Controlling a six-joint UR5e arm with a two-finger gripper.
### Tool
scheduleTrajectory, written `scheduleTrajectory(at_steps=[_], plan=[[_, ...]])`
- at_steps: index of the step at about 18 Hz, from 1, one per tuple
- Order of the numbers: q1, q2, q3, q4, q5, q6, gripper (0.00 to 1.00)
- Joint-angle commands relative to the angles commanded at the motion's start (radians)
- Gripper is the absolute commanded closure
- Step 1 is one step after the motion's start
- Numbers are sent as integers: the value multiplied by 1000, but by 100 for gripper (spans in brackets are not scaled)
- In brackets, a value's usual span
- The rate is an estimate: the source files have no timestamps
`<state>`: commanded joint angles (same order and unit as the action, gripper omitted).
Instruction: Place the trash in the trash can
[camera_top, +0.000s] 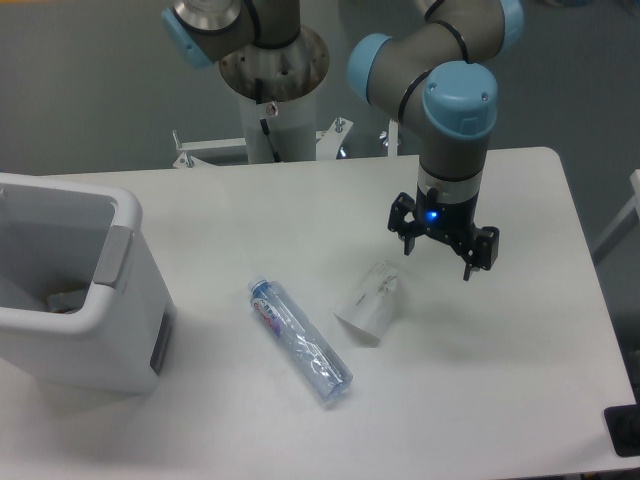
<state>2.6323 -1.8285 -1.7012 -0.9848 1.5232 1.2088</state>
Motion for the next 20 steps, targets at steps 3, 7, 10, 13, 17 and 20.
scheduleTrajectory(at_steps=[3,7,10,13,17,20], plan=[[-2,0,0,2,0,-5,0],[-2,-2,-8,3,-3,-5,0],[-6,2,-17,9,-12,-5,0],[-24,6,-35,9,-15,-24,0],[-70,6,-51,12,-35,-170,0],[-83,-21,-74,28,-26,-175,0]])
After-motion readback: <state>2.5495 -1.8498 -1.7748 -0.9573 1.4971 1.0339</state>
